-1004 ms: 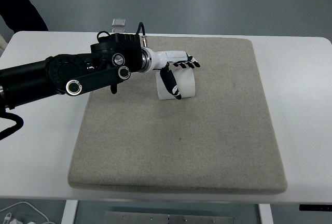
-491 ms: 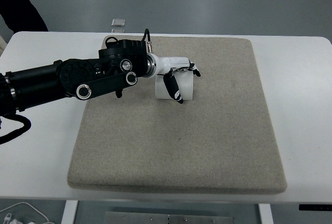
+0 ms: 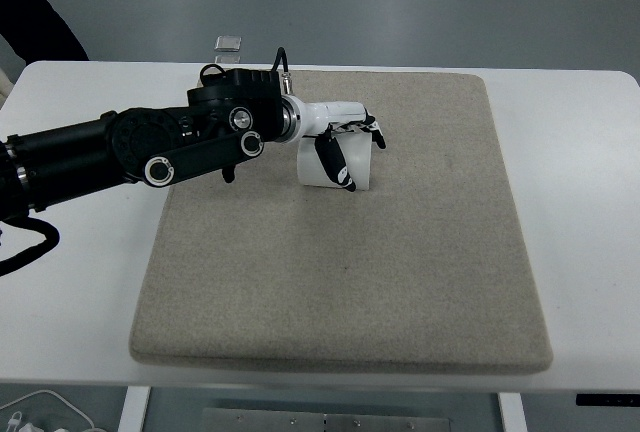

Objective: Flip white cup upright
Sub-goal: 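Lift the cup with the left hand and rotate it opening-up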

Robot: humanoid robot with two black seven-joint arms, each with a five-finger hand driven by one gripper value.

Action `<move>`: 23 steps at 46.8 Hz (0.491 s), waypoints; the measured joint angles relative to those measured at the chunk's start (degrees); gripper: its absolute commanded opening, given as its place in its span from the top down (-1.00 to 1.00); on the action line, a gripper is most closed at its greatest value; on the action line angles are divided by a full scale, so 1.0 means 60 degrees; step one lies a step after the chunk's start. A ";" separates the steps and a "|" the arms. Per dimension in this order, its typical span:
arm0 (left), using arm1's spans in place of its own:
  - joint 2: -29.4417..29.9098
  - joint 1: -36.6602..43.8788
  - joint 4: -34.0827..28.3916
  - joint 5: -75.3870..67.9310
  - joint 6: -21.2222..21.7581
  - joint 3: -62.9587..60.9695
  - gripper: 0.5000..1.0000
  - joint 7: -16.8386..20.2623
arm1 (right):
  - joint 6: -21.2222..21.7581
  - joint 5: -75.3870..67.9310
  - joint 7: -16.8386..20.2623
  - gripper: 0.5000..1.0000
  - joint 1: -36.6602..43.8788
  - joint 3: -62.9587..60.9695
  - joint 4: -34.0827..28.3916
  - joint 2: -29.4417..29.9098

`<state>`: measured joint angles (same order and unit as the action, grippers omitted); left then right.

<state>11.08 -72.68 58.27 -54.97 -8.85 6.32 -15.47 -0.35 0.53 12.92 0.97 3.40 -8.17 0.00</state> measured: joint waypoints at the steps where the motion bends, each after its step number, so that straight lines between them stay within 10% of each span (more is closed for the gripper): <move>1: 0.0022 -0.0017 -0.0006 0.0037 -0.0008 0.0077 0.97 0.0013 | 0.0000 0.0000 0.0001 -0.72 0.0000 0.0000 0.0000 0.0000; 23: 0.0540 0.0032 -0.1095 0.3249 -0.0576 0.2023 0.97 0.0475 | 0.0000 0.0000 0.0004 -0.72 0.0000 0.0004 0.0000 0.0000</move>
<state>14.32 -72.49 51.70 -35.47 -12.31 18.46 -12.62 -0.35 0.53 12.94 0.96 3.43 -8.17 0.00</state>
